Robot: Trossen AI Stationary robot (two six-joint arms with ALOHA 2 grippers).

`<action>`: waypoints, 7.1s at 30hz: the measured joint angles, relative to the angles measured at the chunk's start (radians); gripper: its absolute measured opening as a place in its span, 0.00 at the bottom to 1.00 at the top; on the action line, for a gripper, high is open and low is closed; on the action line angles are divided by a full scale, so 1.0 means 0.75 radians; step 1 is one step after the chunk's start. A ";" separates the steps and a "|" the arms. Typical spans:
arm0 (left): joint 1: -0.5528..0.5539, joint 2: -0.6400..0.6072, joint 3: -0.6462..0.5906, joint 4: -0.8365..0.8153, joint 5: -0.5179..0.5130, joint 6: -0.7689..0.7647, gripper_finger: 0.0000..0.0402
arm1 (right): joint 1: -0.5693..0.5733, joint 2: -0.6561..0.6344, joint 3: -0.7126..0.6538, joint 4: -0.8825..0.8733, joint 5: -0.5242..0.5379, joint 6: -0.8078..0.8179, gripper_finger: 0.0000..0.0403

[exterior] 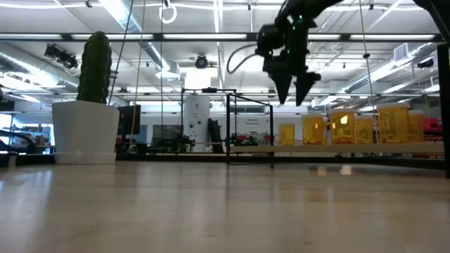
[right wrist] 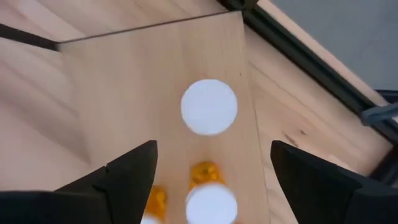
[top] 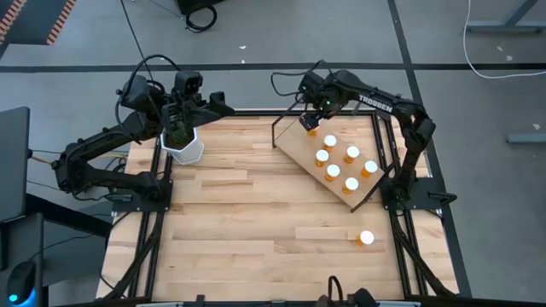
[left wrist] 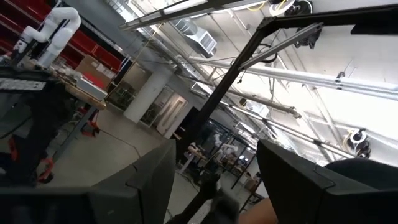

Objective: Pick and place medicine bottles onto shelf by color
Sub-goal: Put the orange pill bottle on the shelf aligned with the left orange pill bottle

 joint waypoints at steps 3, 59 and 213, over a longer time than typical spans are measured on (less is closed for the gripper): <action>-0.001 -0.001 0.002 -0.063 0.000 0.055 0.58 | 0.032 -0.001 0.133 -0.126 -0.016 0.035 0.80; -0.076 0.001 0.001 -0.298 0.089 0.337 0.58 | 1.838 -0.246 -0.315 -0.269 -0.204 2.552 0.73; -0.210 0.001 0.000 -0.300 -0.169 0.156 0.48 | 0.222 0.285 0.145 -0.040 -0.069 -0.132 0.57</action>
